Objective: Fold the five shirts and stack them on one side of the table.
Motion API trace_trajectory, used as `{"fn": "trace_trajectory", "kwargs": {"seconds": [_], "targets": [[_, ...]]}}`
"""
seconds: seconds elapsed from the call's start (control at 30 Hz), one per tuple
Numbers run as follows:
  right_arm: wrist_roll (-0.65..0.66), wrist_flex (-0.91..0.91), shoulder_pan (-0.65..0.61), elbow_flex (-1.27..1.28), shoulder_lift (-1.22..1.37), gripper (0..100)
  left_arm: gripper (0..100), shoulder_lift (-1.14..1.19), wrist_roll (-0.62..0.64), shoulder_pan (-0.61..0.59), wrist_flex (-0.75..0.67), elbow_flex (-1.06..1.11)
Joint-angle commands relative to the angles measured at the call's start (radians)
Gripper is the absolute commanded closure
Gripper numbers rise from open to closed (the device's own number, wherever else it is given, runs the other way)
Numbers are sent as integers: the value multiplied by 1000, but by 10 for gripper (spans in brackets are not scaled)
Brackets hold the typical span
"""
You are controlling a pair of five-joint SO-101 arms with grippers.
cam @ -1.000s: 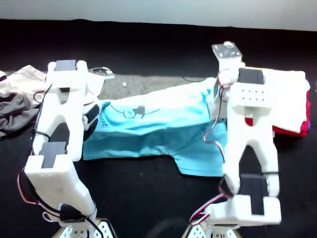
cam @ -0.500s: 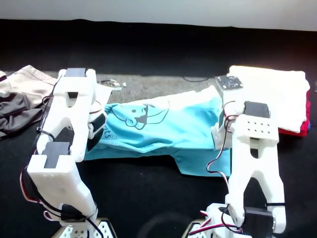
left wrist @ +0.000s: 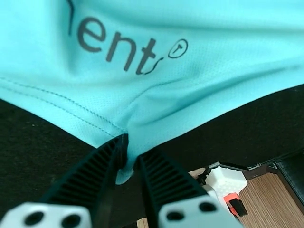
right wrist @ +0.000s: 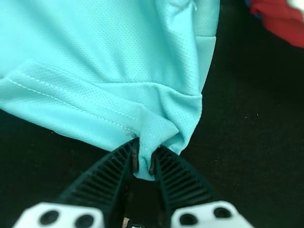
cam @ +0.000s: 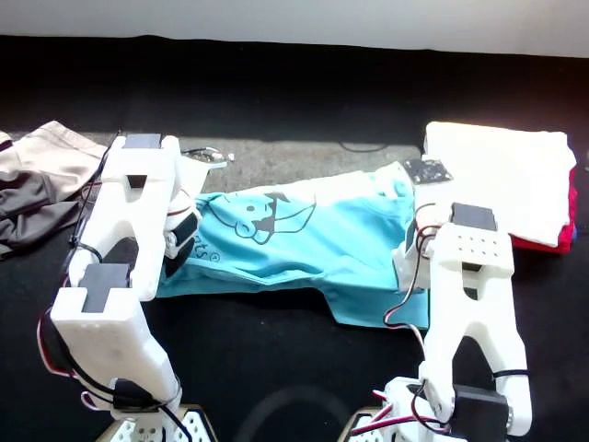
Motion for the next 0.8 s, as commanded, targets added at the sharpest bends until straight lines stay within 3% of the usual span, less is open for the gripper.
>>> {"fn": "trace_trajectory", "kwargs": {"seconds": [0.0, 0.07, 0.27, 0.33, 0.4, 0.47, 0.77], "targets": [[9, 116, -64, -147, -36, 832, 837, -42, -5, -19, 74, -114], [3, 182, -105, -242, -36, 796, 794, -42, -6, -48, 117, -213], [0, 225, -134, -496, -24, 801, 796, -30, -2, -140, 130, -495], [-5, 157, -136, -516, -5, 810, 857, -19, 3, -134, 124, -509], [-38, 51, -148, -498, 47, 888, 992, 24, 63, -97, 81, -509], [-66, -59, -166, -473, 133, 998, 977, 90, 126, -59, 37, -516], [-94, -193, -282, -622, 588, 991, 991, 401, 264, 27, -63, -670]]}}
